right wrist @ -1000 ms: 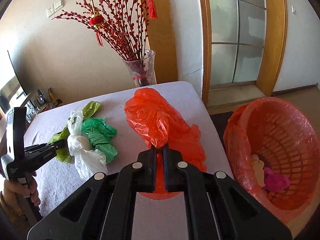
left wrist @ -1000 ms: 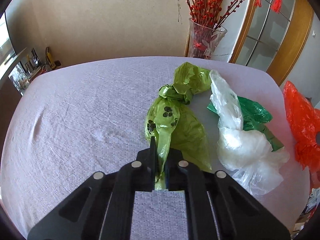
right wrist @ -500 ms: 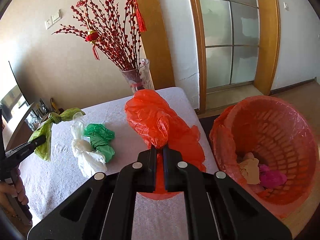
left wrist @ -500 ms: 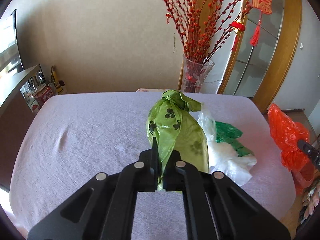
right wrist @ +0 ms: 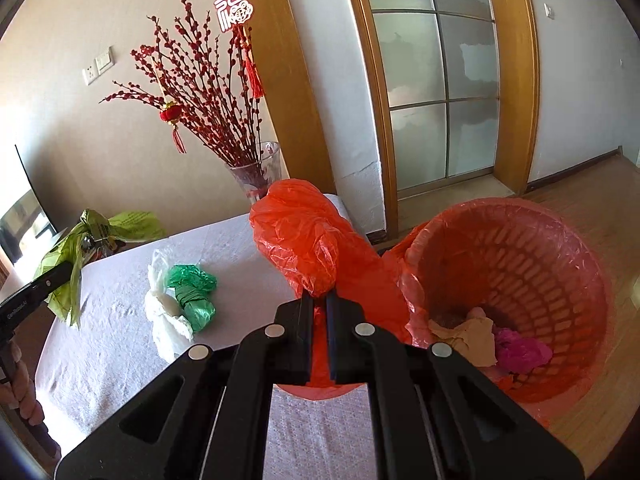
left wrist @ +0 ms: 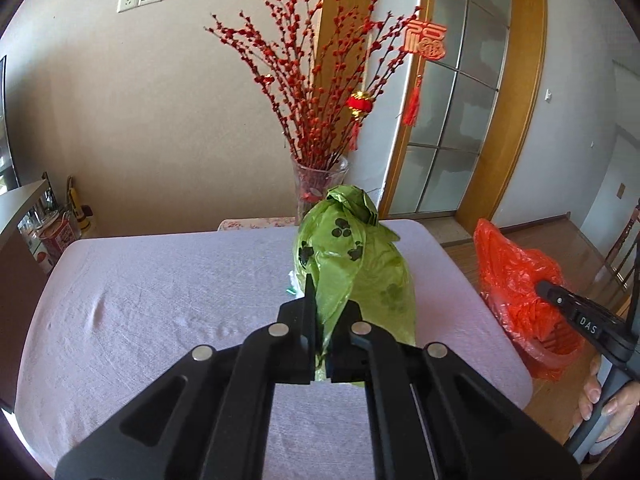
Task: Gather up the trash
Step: 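Carry both bags over the red basket and open both tools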
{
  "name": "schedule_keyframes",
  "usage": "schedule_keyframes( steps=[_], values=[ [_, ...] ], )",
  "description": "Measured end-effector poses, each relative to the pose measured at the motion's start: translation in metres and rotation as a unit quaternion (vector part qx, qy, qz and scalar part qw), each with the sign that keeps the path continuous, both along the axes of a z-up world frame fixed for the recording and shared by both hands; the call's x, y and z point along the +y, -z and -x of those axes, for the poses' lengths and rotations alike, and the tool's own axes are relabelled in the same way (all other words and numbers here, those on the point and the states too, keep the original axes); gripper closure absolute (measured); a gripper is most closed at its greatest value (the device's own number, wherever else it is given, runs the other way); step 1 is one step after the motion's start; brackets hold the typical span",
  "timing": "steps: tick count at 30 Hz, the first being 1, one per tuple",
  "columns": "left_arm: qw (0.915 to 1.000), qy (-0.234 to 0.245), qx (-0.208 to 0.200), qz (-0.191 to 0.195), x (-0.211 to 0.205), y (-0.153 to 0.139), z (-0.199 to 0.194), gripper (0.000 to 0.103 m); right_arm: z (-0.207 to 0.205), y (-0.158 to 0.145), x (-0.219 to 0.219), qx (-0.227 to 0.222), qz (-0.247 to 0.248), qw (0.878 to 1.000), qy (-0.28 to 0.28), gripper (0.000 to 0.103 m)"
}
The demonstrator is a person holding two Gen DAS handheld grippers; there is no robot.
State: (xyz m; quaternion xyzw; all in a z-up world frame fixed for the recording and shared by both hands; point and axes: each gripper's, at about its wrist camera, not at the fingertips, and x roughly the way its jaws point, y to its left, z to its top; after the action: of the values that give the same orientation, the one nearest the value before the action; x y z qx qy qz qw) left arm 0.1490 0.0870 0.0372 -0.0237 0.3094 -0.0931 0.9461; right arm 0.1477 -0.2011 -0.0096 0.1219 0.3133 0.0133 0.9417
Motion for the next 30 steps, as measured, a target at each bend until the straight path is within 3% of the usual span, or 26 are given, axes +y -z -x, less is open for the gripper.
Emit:
schedule_keyframes(
  steps=[11, 30],
  values=[
    [0.9971, 0.073, -0.021, -0.001, -0.066, -0.014, 0.020, 0.099, 0.018, -0.004, -0.033, -0.013, -0.009, 0.999, 0.033, 0.097],
    [0.9888, 0.148, 0.012, 0.009, -0.171, 0.012, 0.004, 0.099, 0.052, -0.022, -0.104, -0.041, -0.011, 0.994, 0.102, 0.097]
  ],
)
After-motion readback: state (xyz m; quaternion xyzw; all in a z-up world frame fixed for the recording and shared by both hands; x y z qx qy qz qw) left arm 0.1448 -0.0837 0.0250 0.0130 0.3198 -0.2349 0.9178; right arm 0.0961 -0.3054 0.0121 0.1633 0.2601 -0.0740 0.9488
